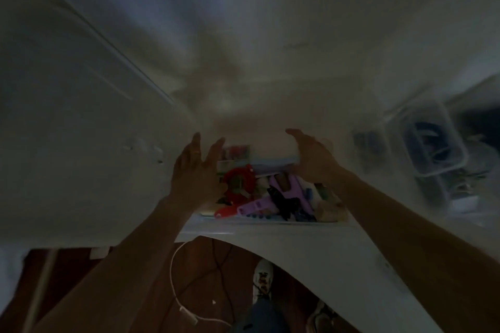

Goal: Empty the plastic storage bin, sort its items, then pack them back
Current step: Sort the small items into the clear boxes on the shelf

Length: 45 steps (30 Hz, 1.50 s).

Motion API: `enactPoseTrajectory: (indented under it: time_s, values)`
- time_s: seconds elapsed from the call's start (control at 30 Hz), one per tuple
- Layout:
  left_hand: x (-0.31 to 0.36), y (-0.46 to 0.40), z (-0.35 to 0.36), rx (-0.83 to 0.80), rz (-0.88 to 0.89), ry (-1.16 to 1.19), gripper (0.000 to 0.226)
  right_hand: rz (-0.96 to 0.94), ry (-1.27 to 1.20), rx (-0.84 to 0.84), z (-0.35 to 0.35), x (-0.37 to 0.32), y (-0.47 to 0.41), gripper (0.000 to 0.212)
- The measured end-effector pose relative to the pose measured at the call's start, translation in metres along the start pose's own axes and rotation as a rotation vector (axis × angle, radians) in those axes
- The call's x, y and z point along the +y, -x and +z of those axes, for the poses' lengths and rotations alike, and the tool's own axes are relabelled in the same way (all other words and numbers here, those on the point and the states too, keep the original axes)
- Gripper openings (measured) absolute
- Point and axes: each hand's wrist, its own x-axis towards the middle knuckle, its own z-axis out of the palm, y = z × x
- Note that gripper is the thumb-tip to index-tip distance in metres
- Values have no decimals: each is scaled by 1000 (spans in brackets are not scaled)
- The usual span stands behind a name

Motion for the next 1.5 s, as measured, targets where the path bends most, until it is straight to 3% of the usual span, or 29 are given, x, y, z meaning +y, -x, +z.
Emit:
enactPoseTrajectory:
  time_s: [0.13, 0.2, 0.37, 0.47, 0.7, 0.77, 0.83, 0.93, 1.03, 1.13, 1.2, 1.3, 1.4, 1.5]
  values:
    - [-17, -36, 21, -23, 111, -29, 101, -23, 101, -52, 24, -10, -29, 79]
    - [-20, -59, 29, -62, 155, -34, 93, -39, 97, -74, 34, -19, -41, 84]
    - [-26, -102, 49, -194, 111, -31, 75, -1, 33, -51, 55, -33, -69, 79]
    - [-22, -100, 49, -69, 132, -39, 58, -23, -63, -33, 64, -44, -73, 73]
    - [-2, -45, -7, 401, 377, 238, 68, -170, -550, 250, 14, -49, -14, 56]
    - [18, -24, -32, 434, 501, 392, 67, -232, -643, 244, -22, -47, 28, 45]
    - [50, 3, -55, 345, 531, 664, 76, -269, -674, 254, -53, -41, 77, 42]
    - [107, 37, -76, 130, 435, 949, 85, -314, -627, 345, -86, -22, 149, 47]
    - [166, 59, -72, 66, 493, 1072, 91, -327, -334, 468, -106, 13, 216, 52]
    - [229, 78, -49, 19, 521, 1053, 91, -316, 15, 633, -115, 53, 273, 55]
    - [268, 92, -29, -15, 510, 1047, 96, -273, 83, 651, -111, 83, 306, 53]
    - [315, 116, -4, -195, 503, 1187, 100, -154, 7, 643, -102, 126, 345, 62]
    - [351, 134, 14, -87, 571, 1156, 80, 151, -153, 586, -88, 149, 365, 105]
    - [385, 152, 19, 26, 633, 1038, 70, 238, -479, 514, -81, 160, 377, 112]
